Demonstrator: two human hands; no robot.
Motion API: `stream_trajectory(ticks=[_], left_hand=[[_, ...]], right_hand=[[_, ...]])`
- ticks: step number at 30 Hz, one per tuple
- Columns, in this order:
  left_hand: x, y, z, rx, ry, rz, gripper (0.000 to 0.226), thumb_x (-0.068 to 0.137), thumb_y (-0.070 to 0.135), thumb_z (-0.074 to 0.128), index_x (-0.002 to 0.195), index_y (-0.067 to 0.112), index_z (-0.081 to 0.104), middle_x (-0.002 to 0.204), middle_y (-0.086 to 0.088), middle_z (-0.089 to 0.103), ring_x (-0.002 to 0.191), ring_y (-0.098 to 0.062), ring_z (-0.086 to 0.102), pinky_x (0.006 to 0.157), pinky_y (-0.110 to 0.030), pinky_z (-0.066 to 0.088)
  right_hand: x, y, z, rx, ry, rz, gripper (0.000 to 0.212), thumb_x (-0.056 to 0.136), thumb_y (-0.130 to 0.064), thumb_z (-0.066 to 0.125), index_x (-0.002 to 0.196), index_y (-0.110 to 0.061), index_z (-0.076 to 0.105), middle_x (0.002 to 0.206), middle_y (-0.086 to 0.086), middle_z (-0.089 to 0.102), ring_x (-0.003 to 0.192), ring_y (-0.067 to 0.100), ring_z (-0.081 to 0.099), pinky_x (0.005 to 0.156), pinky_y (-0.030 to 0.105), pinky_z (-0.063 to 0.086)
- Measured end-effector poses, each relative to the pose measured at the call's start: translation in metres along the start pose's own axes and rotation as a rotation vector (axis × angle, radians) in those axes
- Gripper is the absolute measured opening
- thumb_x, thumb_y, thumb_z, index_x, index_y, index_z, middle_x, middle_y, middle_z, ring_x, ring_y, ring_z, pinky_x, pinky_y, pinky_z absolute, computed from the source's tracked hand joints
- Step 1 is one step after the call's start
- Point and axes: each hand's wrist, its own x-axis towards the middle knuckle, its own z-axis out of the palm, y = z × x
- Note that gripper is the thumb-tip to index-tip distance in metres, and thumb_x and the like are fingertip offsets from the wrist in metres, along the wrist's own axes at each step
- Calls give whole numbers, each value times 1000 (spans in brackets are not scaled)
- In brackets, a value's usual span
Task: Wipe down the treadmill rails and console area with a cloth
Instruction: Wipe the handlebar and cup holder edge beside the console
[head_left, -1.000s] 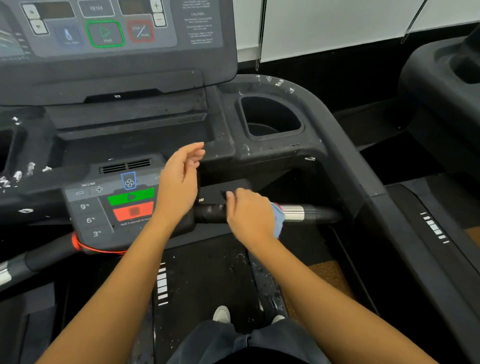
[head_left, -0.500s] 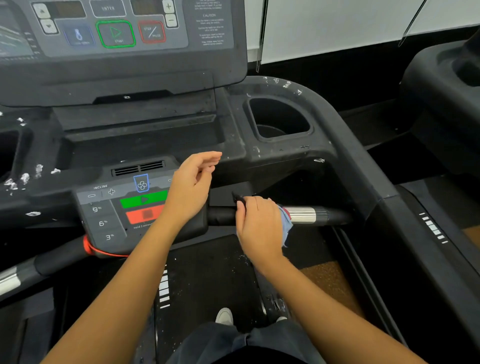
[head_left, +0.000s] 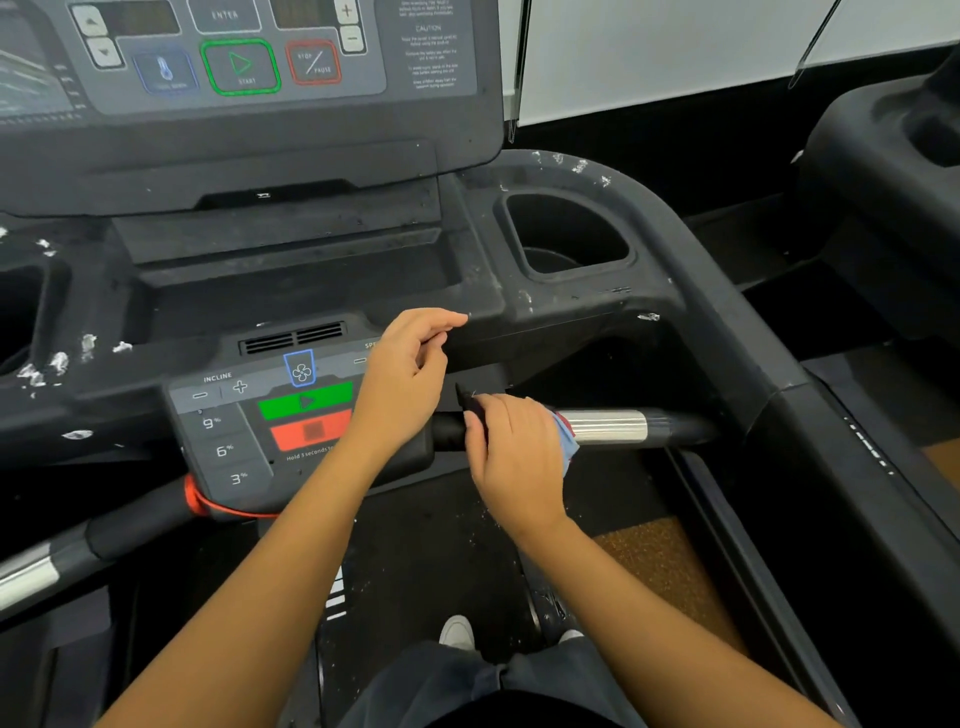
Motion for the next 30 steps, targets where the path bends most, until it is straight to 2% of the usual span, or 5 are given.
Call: stream_trajectory(ticks=[7, 19, 23, 27, 30], left_hand=[[1, -3, 1, -17, -7, 23, 34, 89, -6, 44, 107, 14, 64, 107, 7, 57, 104, 4, 52, 88, -5, 38], [1, 15, 22, -64, -23, -100, 32, 90, 1, 45, 103, 24, 63, 112, 10, 50, 102, -1, 50, 84, -5, 38], [14, 18, 40, 90, -120, -59, 27, 91, 8, 47, 108, 22, 62, 114, 11, 50, 93, 6, 47, 80, 2, 31], [28, 17, 48, 219, -100, -14, 26, 90, 11, 50, 113, 18, 60, 119, 6, 49, 109, -7, 45, 93, -20, 38], [41, 13, 48, 349, -61, -16, 31, 90, 15, 53, 120, 15, 57, 126, 1, 48, 120, -14, 39, 101, -27, 33]], right_hand=[[-4, 31, -10, -3, -80, -214, 34, 94, -36, 46, 112, -12, 62, 106, 1, 66, 96, 15, 59, 89, 27, 42], [2, 109, -67, 127, 49, 434, 26, 100, -26, 39, 106, -13, 60, 91, -6, 56, 87, 9, 53, 83, 27, 42], [29, 103, -78, 300, 193, 513, 26, 101, -22, 38, 109, -10, 59, 97, -4, 57, 89, 5, 50, 77, 1, 33], [73, 104, -88, 352, 251, 468, 29, 101, -25, 37, 114, -10, 57, 104, -5, 57, 97, 4, 51, 81, -1, 33], [108, 112, -90, 290, 316, 354, 30, 100, -25, 39, 119, -10, 56, 111, -4, 57, 105, 7, 51, 92, 13, 37]])
